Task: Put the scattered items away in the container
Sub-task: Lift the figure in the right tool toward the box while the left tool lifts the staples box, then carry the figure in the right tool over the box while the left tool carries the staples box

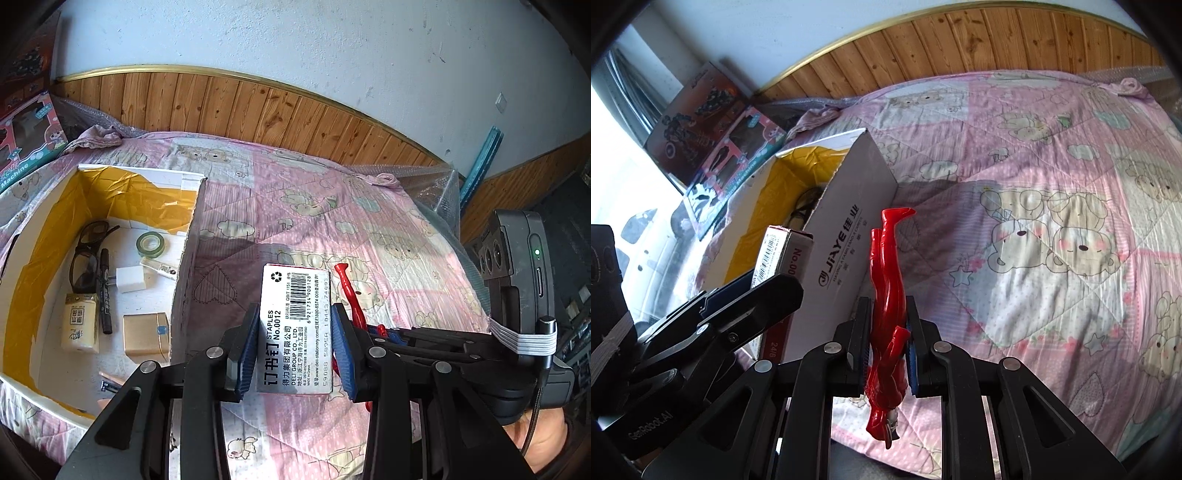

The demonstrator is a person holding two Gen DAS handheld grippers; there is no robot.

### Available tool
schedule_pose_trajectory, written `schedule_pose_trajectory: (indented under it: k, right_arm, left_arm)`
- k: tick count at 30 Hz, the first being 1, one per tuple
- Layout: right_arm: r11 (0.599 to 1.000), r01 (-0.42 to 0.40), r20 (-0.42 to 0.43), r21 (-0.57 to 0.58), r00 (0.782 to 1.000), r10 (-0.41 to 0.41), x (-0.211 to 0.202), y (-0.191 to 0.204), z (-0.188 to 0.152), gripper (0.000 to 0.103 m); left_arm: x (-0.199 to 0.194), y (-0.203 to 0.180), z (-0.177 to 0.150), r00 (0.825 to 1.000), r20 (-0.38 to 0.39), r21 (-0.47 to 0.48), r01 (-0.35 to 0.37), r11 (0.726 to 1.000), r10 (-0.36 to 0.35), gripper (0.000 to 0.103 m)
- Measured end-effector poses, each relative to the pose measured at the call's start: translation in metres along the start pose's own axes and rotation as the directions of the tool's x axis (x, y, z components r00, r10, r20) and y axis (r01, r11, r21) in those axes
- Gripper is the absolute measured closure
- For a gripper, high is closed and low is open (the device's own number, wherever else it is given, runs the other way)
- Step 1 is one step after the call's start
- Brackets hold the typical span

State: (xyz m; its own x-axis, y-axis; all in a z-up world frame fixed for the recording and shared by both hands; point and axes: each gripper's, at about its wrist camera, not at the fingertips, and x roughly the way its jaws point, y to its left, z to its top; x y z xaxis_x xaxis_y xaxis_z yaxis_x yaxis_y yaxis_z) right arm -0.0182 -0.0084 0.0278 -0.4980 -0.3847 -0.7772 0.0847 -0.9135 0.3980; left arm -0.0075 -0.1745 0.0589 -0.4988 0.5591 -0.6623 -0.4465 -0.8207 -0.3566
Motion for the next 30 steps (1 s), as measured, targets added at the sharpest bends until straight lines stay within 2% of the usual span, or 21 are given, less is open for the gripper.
schedule_pose_trajectory:
  k: [19,30]
  right_arm:
    - [0.993,-0.039,0.026,-0.108,0.999,0.042,-0.011,0.067,0.011,0.086]
    - [0.981,-0.061,0.033,-0.187,0.997,0.069,-0.008,0.102,0.031,0.086]
  left_arm:
    - [-0.062,0.051,0.009,0.994,0.107,-0.084,0.018,0.996,-0.009,0.065]
    - [-0.09,0.094,0.02,0.984,0.17,-0.151,-0.02,0.988,0.046,0.065]
